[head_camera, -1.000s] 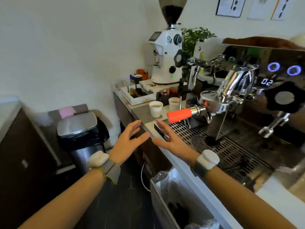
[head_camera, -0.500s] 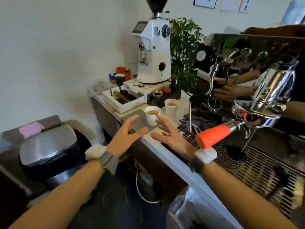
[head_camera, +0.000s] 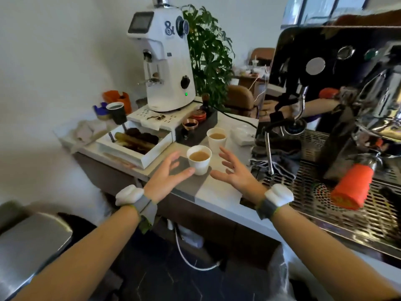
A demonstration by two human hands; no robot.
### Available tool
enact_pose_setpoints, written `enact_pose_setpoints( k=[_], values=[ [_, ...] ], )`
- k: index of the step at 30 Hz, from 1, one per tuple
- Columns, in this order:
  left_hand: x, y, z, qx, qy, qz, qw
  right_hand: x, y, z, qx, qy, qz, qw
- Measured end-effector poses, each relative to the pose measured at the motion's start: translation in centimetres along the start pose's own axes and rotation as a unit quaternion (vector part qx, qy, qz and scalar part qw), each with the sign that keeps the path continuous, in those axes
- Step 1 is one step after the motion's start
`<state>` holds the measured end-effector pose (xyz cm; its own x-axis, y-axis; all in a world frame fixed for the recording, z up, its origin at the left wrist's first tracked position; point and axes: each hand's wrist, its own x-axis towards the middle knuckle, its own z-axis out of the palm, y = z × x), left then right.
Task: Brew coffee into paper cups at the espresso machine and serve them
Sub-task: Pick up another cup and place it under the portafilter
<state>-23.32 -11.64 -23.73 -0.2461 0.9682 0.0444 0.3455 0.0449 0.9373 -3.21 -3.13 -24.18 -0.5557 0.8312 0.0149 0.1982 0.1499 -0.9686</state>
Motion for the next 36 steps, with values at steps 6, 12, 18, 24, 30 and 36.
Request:
enact_pose_setpoints(
  k=[6, 12, 18, 24, 30, 36],
  values=[
    [3.4, -2.9, -0.8, 0.027, -0.013, 0.004, 1.0, 3.0, 0.4, 0.1, -0.004, 0.01, 0.033, 0.999],
    [8.4, -5.5, -0.9, 0.022, -0.022, -0.011, 0.999, 8.0, 1.5, 0.0, -0.039, -0.001, 0.06, 0.997],
    [12.7, -8.3, 0.2, 0.023, -0.08, -0.038, 0.996, 12.1, 3.6, 0.7, -0.152, -0.039, 0.121, 0.98],
    [15.0, -9.7, 1.6, 0.064, -0.109, 0.011, 0.992, 14.0, 4.1, 1.0, -0.184, -0.051, 0.138, 0.972],
    [15.7, -10.2, 2.3, 0.077, -0.074, 0.069, 0.992, 15.0, 4.6, 1.2, -0.205, -0.075, 0.093, 0.972],
    [15.5, -9.6, 1.6, 0.07, -0.082, 0.058, 0.993, 14.5, 4.5, 1.0, -0.16, -0.073, 0.118, 0.977]
  ],
)
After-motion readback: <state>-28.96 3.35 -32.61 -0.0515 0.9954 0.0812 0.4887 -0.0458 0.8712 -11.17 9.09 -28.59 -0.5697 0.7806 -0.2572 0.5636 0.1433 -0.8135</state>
